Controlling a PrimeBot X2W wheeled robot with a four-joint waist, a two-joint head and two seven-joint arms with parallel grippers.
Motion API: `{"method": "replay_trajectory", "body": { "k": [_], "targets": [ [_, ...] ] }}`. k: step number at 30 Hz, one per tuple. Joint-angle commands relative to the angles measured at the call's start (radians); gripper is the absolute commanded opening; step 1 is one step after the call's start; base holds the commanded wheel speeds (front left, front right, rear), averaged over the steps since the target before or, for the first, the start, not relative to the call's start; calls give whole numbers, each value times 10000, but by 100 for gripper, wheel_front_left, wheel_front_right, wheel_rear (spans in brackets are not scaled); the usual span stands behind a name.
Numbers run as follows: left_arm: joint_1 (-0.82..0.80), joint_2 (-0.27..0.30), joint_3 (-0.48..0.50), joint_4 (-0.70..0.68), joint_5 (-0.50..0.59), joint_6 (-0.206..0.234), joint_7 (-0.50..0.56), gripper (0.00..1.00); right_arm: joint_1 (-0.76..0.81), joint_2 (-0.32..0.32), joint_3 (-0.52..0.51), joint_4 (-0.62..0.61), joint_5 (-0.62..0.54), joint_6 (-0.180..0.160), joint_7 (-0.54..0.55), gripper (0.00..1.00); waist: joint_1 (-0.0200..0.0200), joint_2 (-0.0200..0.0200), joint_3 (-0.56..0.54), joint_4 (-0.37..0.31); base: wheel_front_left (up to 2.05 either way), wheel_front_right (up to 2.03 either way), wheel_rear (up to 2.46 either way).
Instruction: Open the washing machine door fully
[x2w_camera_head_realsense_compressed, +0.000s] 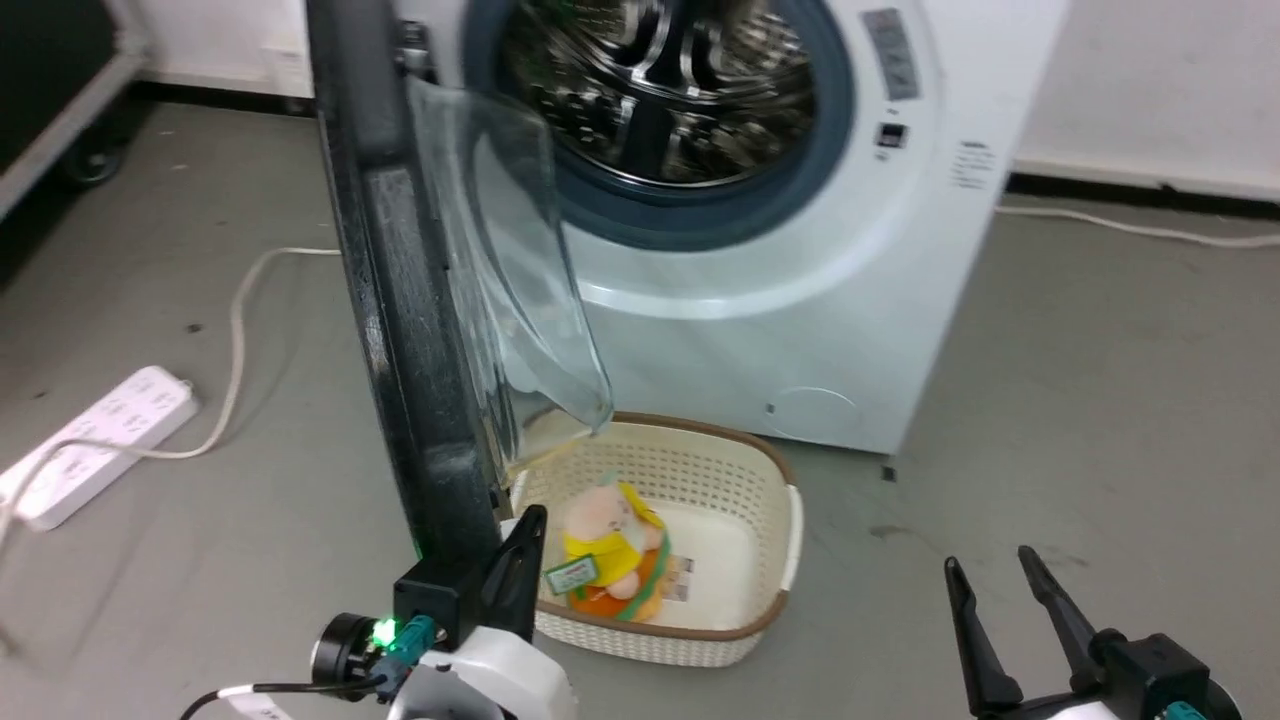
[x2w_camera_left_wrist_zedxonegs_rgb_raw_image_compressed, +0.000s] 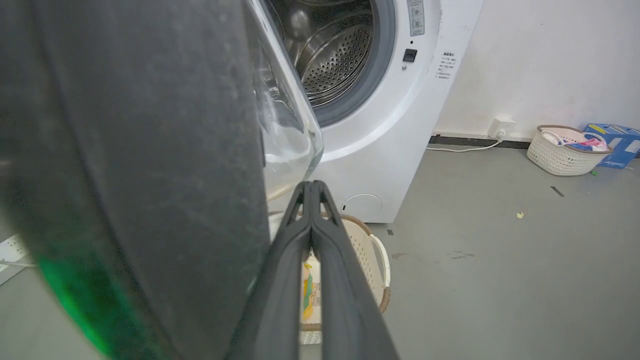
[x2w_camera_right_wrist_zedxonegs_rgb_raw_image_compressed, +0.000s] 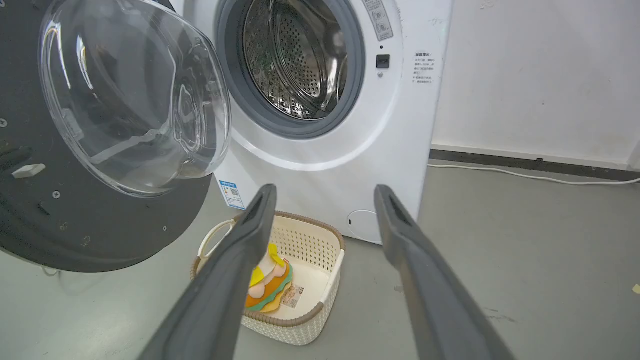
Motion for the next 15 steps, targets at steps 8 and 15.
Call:
{"method": "replay_trajectory", "body": {
  "k": [8,15],
  "targets": [
    [196,415,560,-183,-351,243,-100,0,43,43,166,73,19,8,-43,100,0,0,-196,1376,0,0,0],
    [-71,818,1229,-351,-658,424,-271,0,-80,43,252,105,-126,8,-43,100,0,0,353,1899,0,0,0]
  ]
}}
